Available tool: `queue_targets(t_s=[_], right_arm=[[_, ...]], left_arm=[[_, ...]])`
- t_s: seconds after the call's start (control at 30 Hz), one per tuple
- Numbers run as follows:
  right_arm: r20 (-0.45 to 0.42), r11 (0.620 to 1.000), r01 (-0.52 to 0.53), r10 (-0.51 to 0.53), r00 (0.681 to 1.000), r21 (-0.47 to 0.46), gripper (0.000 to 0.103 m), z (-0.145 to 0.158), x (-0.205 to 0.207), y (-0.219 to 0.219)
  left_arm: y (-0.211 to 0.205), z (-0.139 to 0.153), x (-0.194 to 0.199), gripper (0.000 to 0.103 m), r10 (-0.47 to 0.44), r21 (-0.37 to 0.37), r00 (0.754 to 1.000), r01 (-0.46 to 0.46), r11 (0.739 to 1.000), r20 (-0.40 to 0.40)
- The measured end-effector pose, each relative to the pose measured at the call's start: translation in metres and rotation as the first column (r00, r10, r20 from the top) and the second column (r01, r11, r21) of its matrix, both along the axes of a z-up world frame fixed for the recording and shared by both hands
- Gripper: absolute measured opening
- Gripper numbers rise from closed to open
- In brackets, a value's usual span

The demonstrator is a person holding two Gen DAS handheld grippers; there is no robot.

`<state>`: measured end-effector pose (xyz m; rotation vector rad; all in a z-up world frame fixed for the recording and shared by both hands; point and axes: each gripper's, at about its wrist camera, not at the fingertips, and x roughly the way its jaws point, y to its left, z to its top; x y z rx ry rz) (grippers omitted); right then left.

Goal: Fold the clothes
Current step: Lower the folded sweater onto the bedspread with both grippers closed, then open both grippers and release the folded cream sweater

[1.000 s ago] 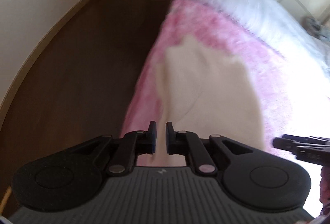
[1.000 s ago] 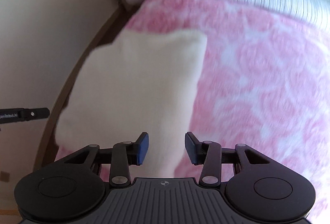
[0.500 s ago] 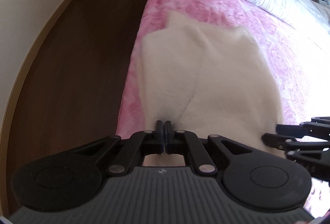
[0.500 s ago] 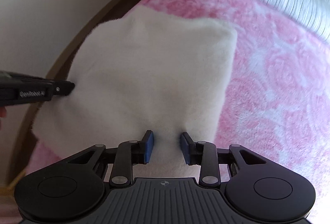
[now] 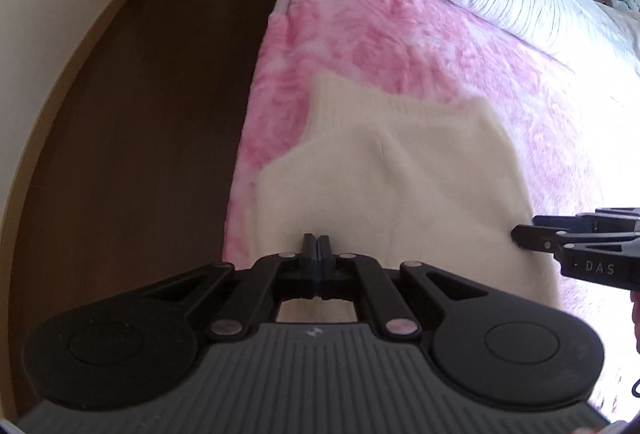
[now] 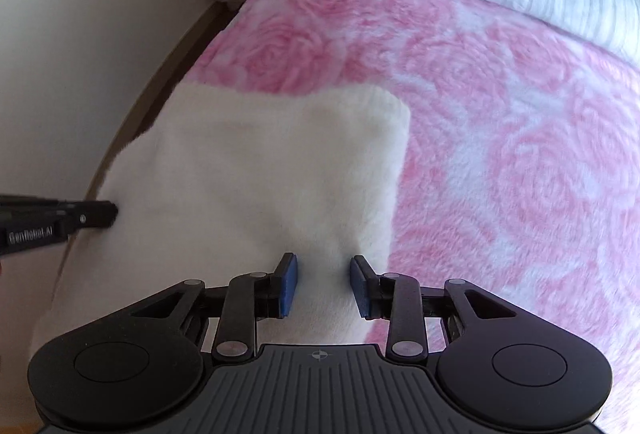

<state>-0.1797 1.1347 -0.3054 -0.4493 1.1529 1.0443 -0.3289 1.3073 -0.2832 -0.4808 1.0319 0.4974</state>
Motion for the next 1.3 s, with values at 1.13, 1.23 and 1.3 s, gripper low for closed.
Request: queue_targets(t_s=[1.13,1.23,1.3], right_arm=[[-0.045,0.984,-0.129,0.124,0.991,-0.123,0.043,0.016,-0.080,-0.066],[-0.022,0.992,-0.091,0.090,0.996,-0.089,0.043,0.049,-0.079,-0.080],[0.001,0.995,-0.075,0.075,0.997,-0.072,0.044,0.071,-0.080,-0.090]], left_arm=[[-0.086,0.036,-0.038,0.005,0.110,-0.046,0.989,-0.114,0.992,-0.095],[-0.102,0.065,-0.039,0.020,0.122,0.003,0.987,-0.122,0.993,-0.106],[-0.116,0.087,-0.043,0.025,0.139,0.033,0.984,-0.136,0.990,-0.114]])
